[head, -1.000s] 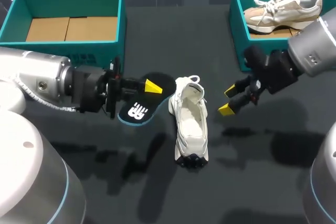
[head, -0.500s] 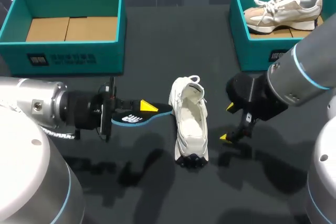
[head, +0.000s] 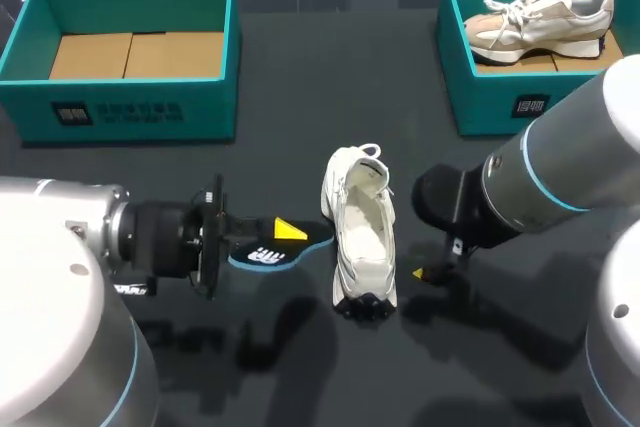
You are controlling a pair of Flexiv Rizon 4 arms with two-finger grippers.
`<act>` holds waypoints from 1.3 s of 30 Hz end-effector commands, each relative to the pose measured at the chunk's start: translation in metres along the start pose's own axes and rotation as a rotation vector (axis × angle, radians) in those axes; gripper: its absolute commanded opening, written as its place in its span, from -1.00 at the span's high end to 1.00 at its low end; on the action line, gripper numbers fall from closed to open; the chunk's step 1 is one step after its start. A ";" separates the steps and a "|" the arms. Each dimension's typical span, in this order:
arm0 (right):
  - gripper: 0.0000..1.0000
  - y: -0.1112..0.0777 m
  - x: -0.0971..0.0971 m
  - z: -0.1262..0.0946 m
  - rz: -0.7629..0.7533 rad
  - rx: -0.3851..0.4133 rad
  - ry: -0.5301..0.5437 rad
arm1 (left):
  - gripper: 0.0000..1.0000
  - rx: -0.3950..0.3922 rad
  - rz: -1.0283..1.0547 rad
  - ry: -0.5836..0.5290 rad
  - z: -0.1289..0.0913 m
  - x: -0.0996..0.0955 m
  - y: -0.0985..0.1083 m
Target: Take the shoe out of the shoebox, open the shoe tongue, remove and reinsert the insole, then place the shoe into the shoebox
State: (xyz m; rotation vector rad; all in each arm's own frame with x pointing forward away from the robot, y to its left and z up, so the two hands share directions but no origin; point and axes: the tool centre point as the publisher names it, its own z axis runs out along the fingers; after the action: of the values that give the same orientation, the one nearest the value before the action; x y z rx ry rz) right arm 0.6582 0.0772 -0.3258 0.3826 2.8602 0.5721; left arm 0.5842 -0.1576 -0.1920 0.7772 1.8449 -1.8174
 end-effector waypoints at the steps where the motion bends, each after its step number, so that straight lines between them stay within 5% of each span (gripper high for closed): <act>1: -1.00 -0.005 0.002 0.020 0.004 -0.029 0.001 | 1.00 0.012 0.003 0.008 0.017 -0.001 0.013; 14: -1.00 -0.003 0.002 0.021 -0.008 -0.014 0.004 | 1.00 0.012 0.003 0.008 0.017 -0.001 0.013; 24: -1.00 -0.001 -0.005 0.030 -0.029 -0.019 -0.008 | 1.00 0.092 0.143 0.090 0.044 -0.004 0.037; 39: -1.00 0.000 -0.004 0.047 -0.091 -0.029 0.056 | 1.00 0.083 0.158 0.125 0.060 0.001 0.058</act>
State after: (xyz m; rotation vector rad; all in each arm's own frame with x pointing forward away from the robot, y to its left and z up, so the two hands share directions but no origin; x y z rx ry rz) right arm 0.6705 0.0915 -0.3621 0.2396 2.8968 0.6047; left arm 0.6122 -0.2118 -0.2340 1.0529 1.7412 -1.7839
